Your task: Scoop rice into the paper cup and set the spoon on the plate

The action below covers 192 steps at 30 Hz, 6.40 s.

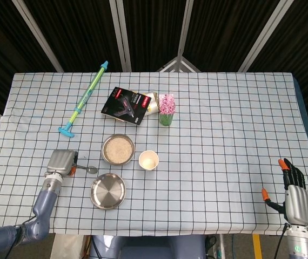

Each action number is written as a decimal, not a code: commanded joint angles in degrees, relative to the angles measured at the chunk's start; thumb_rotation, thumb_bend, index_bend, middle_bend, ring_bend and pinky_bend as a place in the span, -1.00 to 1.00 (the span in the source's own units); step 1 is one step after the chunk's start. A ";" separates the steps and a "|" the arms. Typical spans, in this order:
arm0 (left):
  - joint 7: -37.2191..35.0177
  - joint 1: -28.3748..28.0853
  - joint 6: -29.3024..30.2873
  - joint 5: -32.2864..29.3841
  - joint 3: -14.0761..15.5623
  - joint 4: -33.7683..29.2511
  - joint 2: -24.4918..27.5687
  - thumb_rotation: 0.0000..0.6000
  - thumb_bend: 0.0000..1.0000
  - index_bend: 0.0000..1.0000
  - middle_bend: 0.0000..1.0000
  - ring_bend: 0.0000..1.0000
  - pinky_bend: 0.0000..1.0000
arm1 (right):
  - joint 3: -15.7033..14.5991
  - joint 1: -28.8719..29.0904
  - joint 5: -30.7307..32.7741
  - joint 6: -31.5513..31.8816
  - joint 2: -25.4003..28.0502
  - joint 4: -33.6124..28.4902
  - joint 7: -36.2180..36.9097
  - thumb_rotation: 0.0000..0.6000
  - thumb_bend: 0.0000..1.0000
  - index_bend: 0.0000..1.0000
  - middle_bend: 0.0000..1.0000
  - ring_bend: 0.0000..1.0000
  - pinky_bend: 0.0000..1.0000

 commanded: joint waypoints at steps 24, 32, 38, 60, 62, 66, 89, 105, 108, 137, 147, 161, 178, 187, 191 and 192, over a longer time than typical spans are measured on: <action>-3.34 0.39 3.47 2.16 -1.14 -8.73 8.31 1.00 -0.12 0.16 0.91 1.00 1.00 | 0.00 0.01 0.39 -0.32 0.02 -0.27 -0.23 1.00 -0.23 -0.97 -1.00 -1.00 -1.00; -1.53 -1.02 2.80 1.45 -1.46 -9.96 11.77 1.00 -0.11 0.22 0.91 1.00 1.00 | 0.10 0.07 0.75 -0.59 -0.08 -0.39 -0.10 1.00 -0.23 -0.97 -1.00 -1.00 -1.00; 1.45 -3.37 2.44 -0.22 -2.35 -10.07 12.26 1.00 -0.08 0.30 0.92 1.00 1.00 | 0.21 0.09 0.76 -0.52 -0.28 -0.21 0.13 1.00 -0.23 -0.97 -1.00 -1.00 -1.00; 24.10 -16.72 3.39 -5.98 -0.78 -5.24 7.61 1.00 -0.04 0.36 0.93 1.00 1.00 | 0.20 -0.09 -0.08 0.19 -0.42 0.18 1.12 1.00 -0.23 -0.97 -1.00 -1.00 -1.00; 25.34 -17.69 3.56 -5.75 -0.45 -3.95 6.01 1.00 -0.04 0.37 0.93 1.00 1.00 | 0.23 -0.06 -0.24 0.29 -0.49 0.28 1.21 1.00 -0.24 -0.97 -1.00 -1.00 -1.00; 26.85 -18.92 3.86 -5.61 -0.36 -2.45 4.26 1.00 -0.04 0.39 0.93 1.00 1.00 | 0.25 -0.03 -0.47 0.41 -0.50 0.44 1.29 1.00 -0.23 -0.97 -1.00 -1.00 -1.00; 34.53 -24.43 3.55 0.64 3.01 2.40 1.11 1.00 -0.04 0.40 0.93 1.00 1.00 | 0.52 -0.11 -1.54 1.72 -0.89 1.19 2.11 1.00 -0.23 -0.97 -1.00 -1.00 -1.00; 38.38 -26.57 2.26 5.05 5.33 4.79 -1.23 1.00 -0.02 0.40 0.93 1.00 1.00 | 0.67 -0.23 -2.04 2.53 -1.17 1.63 2.49 1.00 -0.24 -0.97 -1.00 -1.00 -1.00; 39.14 -26.64 1.75 5.17 5.94 5.06 -1.69 1.00 -0.02 0.40 0.93 1.00 1.00 | 0.71 -0.21 -2.13 2.62 -1.23 1.65 2.49 1.00 -0.23 -0.97 -1.00 -1.00 -1.00; 39.04 -25.70 0.65 -3.20 3.76 0.89 -3.10 1.00 -0.02 0.40 0.93 1.00 1.00 | 1.09 -0.32 -2.79 3.93 -1.56 2.20 2.47 1.00 -0.23 -0.97 -1.00 -1.00 -1.00; 37.83 -25.74 0.39 -10.80 1.46 0.05 -4.56 1.00 -0.02 0.40 0.93 1.00 1.00 | 1.14 -0.34 -3.20 4.42 -1.70 2.51 2.15 1.00 -0.23 -0.97 -1.00 -1.00 -1.00; 35.18 -26.22 1.91 -16.63 -0.79 -3.00 -4.21 1.00 -0.02 0.40 0.93 1.00 1.00 | 1.08 -0.40 -3.38 4.67 -1.80 2.56 1.94 1.00 -0.23 -0.97 -1.00 -1.00 -1.00; 27.33 -24.90 2.07 -20.38 -3.17 -6.13 -0.15 1.00 -0.02 0.40 0.93 1.00 1.00 | 1.06 -0.47 -2.96 4.45 -1.89 2.55 2.17 1.00 -0.23 -0.97 -1.00 -1.00 -1.00; 22.02 -23.62 1.69 -20.93 -3.99 -7.34 1.67 1.00 -0.02 0.40 0.93 1.00 1.00 | 1.07 -0.43 -2.94 4.34 -1.85 2.57 2.20 1.00 -0.23 -0.97 -1.00 -1.00 -1.00; 20.45 -23.23 1.87 -20.58 -3.97 -8.06 2.76 1.00 -0.02 0.40 0.93 1.00 1.00 | 1.12 -0.47 -2.70 4.33 -2.00 2.47 2.21 1.00 -0.23 -0.97 -1.00 -1.00 -1.00; 20.20 -23.17 2.15 -20.31 -3.97 -8.24 3.00 1.00 -0.02 0.40 0.93 1.00 1.00 | 1.13 -0.47 -2.68 4.32 -2.00 2.45 2.10 1.00 -0.23 -0.97 -1.00 -1.00 -1.00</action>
